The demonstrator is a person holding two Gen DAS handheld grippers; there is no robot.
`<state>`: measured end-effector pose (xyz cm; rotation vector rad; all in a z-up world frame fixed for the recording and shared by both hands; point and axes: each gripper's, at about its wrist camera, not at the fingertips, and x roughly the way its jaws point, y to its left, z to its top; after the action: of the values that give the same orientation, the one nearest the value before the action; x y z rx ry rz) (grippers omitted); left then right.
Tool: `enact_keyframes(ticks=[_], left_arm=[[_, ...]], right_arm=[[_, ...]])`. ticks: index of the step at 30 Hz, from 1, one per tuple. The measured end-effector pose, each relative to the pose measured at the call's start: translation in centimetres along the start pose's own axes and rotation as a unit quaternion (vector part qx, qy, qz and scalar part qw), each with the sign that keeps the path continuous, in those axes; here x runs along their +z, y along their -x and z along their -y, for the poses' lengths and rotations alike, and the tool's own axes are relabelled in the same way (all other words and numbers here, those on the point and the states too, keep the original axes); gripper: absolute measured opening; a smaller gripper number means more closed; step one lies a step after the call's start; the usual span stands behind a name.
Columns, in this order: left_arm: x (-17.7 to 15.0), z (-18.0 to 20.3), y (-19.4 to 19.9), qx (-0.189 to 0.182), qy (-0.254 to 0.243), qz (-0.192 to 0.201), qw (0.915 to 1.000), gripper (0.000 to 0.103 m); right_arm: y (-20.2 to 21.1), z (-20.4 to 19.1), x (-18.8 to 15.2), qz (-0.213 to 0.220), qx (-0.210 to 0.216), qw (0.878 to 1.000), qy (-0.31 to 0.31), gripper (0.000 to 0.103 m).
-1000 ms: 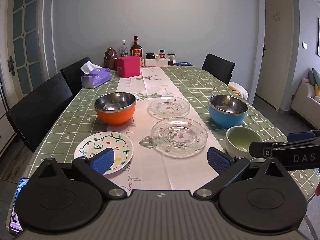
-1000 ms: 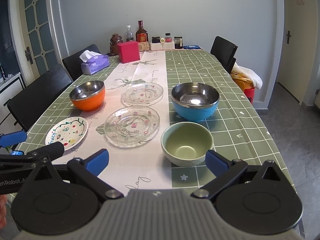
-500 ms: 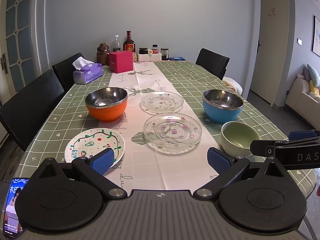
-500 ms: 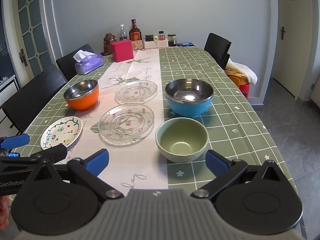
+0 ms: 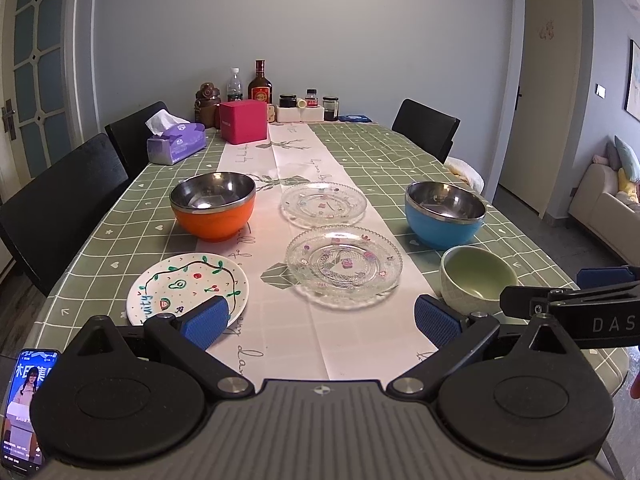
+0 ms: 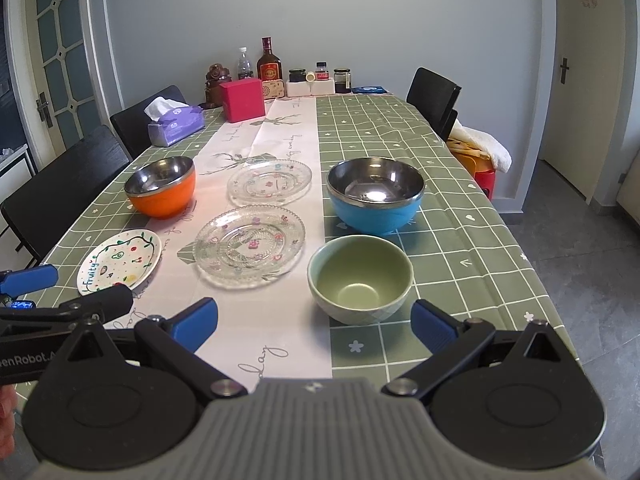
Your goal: Organize plates and bowls
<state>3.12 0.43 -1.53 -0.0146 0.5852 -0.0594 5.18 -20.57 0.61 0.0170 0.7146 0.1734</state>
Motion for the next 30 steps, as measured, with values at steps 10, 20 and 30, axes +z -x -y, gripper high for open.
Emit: enact_keyframes(ticks=[10, 20, 30], left_arm=[[0.02, -0.07, 0.36, 0.001, 0.005, 0.004, 1.0, 0.103], [0.05, -0.33, 0.68, 0.006, 0.009, 0.007, 0.9999, 0.103], [-0.03, -0.98, 0.6, 0.003, 0.026, 0.005, 0.9996, 0.103]], right_arm=[[0.42, -0.21, 0.04, 0.004, -0.002, 1.0, 0.003, 0.101], [0.54, -0.51, 0.02, 0.006, 0.003, 1.0, 0.007, 0.1], [-0.09, -1.01, 0.32, 0.0, 0.015, 1.0, 0.013, 0.101]])
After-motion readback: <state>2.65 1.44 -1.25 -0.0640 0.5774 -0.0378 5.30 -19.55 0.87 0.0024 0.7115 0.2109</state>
